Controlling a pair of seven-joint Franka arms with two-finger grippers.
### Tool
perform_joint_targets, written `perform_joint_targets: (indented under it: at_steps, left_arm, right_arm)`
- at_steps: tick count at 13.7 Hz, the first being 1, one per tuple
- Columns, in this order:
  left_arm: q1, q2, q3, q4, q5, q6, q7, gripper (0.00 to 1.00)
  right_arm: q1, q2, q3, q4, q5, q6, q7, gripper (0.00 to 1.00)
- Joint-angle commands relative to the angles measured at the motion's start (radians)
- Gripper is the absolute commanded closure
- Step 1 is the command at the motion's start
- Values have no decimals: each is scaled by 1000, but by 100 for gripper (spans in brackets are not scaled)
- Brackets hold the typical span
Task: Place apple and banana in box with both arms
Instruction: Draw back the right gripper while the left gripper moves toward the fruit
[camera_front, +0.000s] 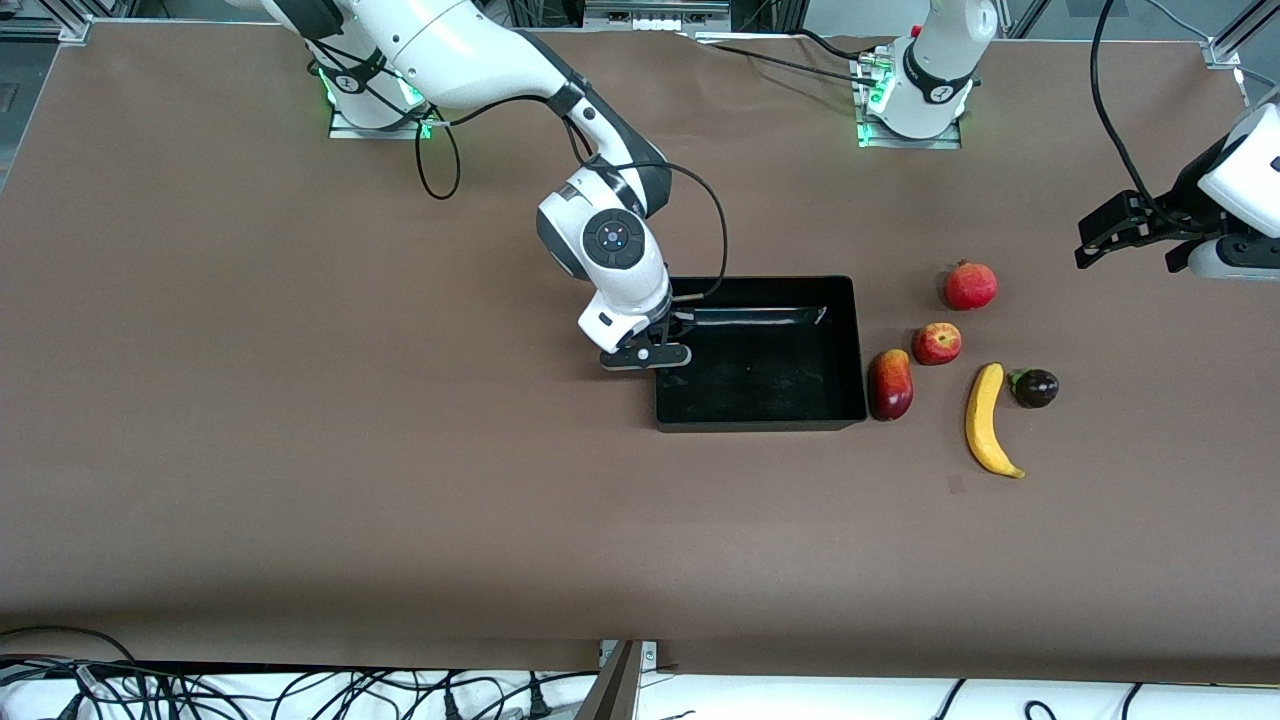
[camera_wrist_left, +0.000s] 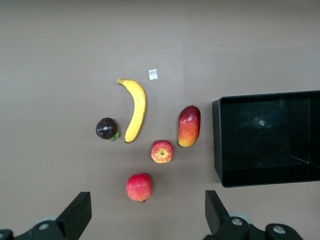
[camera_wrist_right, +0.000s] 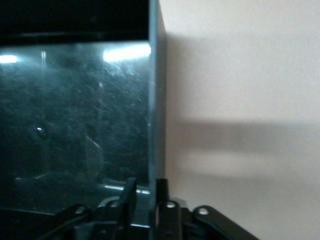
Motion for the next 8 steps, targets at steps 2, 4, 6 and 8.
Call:
perform_joint_targets:
  at_steps: [2, 4, 6, 8]
  left_arm:
    - [5, -12, 2, 4, -9, -26, -4, 0]
    - [5, -12, 2, 4, -10, -28, -4, 0]
    - [5, -11, 2, 5, -10, -28, -4, 0]
    - [5, -11, 2, 11, -10, -28, 0, 0]
  right_arm:
    - [-12, -102, -13, 11, 5, -79, -22, 0]
    - [-69, -179, -13, 14, 6, -233, -38, 0]
    - [-129, -250, -16, 12, 17, -306, -73, 0]
    - [-194, -293, -60, 12, 15, -407, -142, 0]
